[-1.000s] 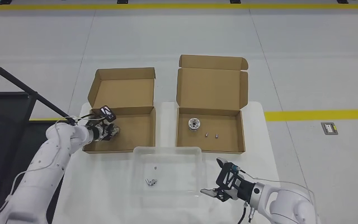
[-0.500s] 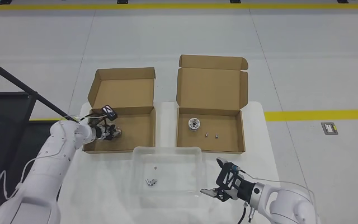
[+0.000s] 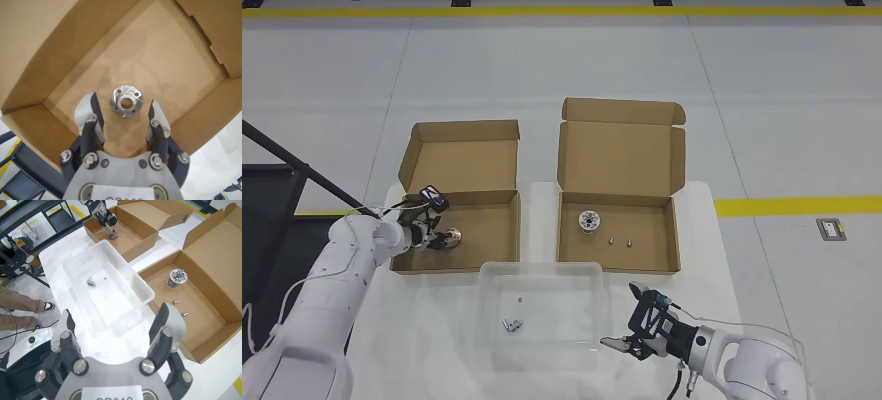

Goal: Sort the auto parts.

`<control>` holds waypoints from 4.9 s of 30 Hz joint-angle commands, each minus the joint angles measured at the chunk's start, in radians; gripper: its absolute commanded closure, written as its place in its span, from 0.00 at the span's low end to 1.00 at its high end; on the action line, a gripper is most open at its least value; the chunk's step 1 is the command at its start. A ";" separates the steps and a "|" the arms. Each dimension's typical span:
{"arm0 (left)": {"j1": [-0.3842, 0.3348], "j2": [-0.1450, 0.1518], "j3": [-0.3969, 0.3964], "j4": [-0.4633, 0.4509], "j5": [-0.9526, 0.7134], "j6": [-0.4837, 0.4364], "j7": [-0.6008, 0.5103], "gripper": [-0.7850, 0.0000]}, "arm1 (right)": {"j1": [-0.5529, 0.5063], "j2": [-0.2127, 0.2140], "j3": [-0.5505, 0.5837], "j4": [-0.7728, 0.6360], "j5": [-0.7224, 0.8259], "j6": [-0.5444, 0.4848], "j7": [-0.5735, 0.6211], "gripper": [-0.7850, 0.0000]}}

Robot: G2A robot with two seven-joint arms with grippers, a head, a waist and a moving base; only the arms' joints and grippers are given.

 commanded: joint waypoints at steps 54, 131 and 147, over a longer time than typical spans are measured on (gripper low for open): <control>0.486 0.594 -0.048 -1.405 -0.666 -0.190 -0.272 0.00 | 0.000 0.000 0.000 0.000 0.000 0.000 0.000 0.00; 0.337 0.162 0.421 -1.169 -0.420 0.454 -0.868 0.60 | 0.000 0.000 0.000 0.000 0.000 0.000 0.000 0.00; 0.385 0.153 0.380 -1.147 -0.385 0.446 -0.860 0.73 | 0.000 0.000 0.000 0.000 0.000 0.000 0.000 0.00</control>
